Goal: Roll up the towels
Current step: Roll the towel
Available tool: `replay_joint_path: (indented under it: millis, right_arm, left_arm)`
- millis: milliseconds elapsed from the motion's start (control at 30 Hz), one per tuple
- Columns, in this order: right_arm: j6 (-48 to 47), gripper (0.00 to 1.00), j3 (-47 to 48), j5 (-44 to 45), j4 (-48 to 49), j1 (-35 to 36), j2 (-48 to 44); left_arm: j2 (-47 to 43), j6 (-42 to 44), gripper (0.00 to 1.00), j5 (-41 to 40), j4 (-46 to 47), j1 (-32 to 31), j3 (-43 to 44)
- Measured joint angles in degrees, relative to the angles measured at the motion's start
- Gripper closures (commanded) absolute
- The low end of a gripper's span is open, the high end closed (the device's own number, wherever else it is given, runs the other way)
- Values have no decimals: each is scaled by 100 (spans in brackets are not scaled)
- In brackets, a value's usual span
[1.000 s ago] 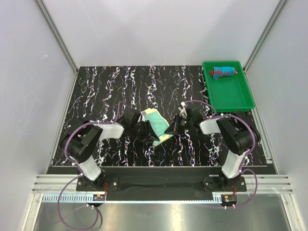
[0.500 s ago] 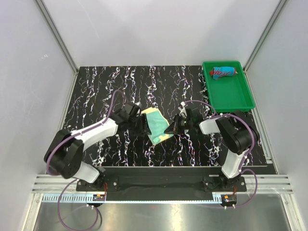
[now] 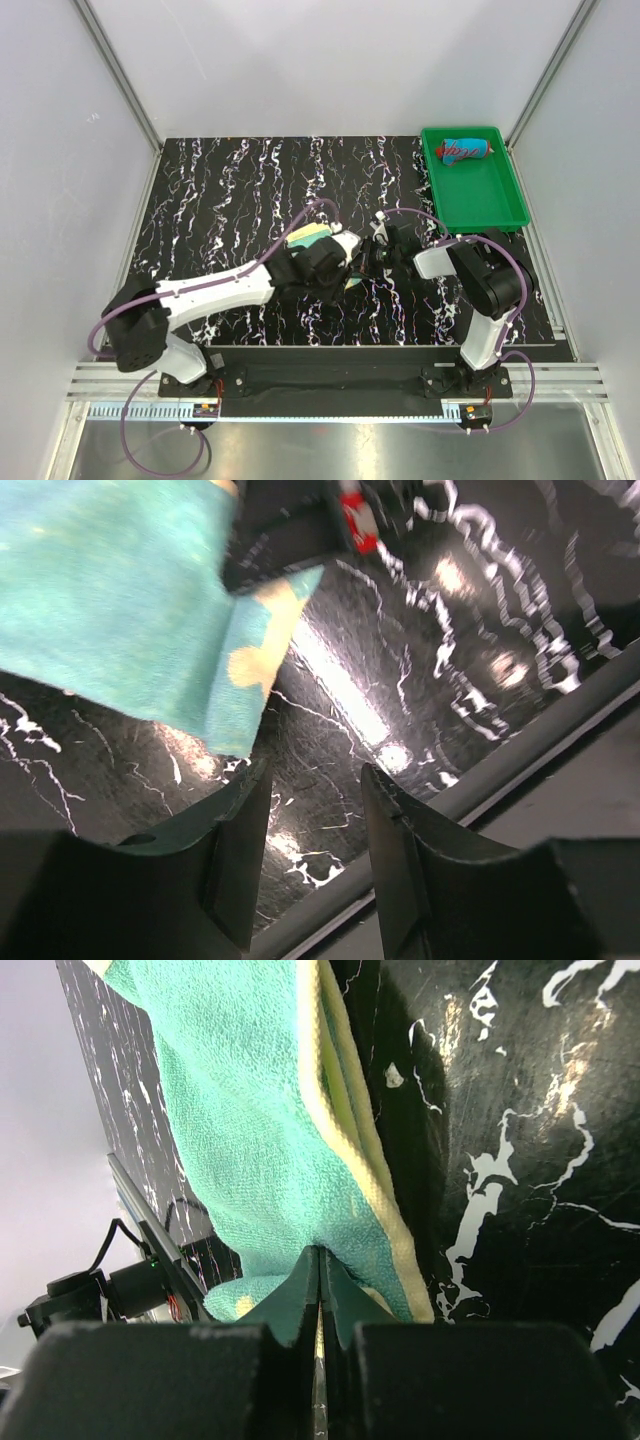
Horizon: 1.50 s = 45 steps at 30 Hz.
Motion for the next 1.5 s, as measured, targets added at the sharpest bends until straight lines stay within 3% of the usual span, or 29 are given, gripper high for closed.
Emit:
replay_joint_path:
  millis: [300,800,1067,1500]
  right_arm:
    - [26,98,17,-4,0,0,28]
    - [37,98,101,-61,-4,0,116]
    - [39,99,136,-66,-7,0,149]
    - [39,100,177,-96,-26,0,184]
  left_arm:
    - [907,385,55,-444,-144,-197,201]
    - [1650,372,56,-1067,-168,-197,372]
    - [1720,378,48,-1311,-179,-197,402]
    - [1912,407,63,-1427,-94,-197,398]
